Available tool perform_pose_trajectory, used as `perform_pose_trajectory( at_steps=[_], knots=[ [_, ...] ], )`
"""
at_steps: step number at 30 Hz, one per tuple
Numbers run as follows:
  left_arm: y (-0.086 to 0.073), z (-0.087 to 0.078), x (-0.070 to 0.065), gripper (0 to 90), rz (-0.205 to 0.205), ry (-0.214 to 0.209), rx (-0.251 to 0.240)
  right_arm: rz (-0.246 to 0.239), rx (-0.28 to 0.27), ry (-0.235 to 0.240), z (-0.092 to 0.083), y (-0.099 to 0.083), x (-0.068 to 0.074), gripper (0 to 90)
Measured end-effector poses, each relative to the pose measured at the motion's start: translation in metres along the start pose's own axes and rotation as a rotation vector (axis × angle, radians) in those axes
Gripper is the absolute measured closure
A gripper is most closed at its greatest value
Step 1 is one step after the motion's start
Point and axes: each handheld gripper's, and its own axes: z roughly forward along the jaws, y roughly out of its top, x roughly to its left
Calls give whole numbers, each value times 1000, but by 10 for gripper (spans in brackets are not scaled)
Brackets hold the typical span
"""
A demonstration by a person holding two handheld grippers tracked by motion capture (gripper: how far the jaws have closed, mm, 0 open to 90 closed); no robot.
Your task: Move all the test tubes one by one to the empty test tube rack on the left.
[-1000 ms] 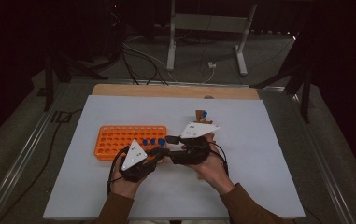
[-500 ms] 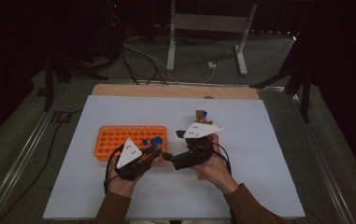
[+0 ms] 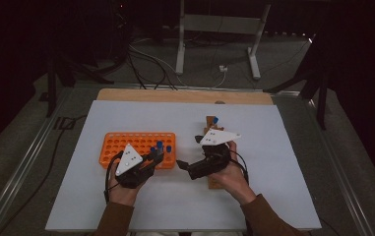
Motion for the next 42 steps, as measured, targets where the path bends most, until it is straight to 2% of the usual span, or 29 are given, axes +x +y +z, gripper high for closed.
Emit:
perform_pose_trajectory(
  at_steps=[24, 42],
  knots=[
    [-5, -10, 16, 780, -31, 74, -30, 30, -23, -47, -23, -17, -18, 0],
    [-13, -8, 24, 779, -42, 137, -31, 58, -39, -74, -38, -27, -29, 0]
  ],
)
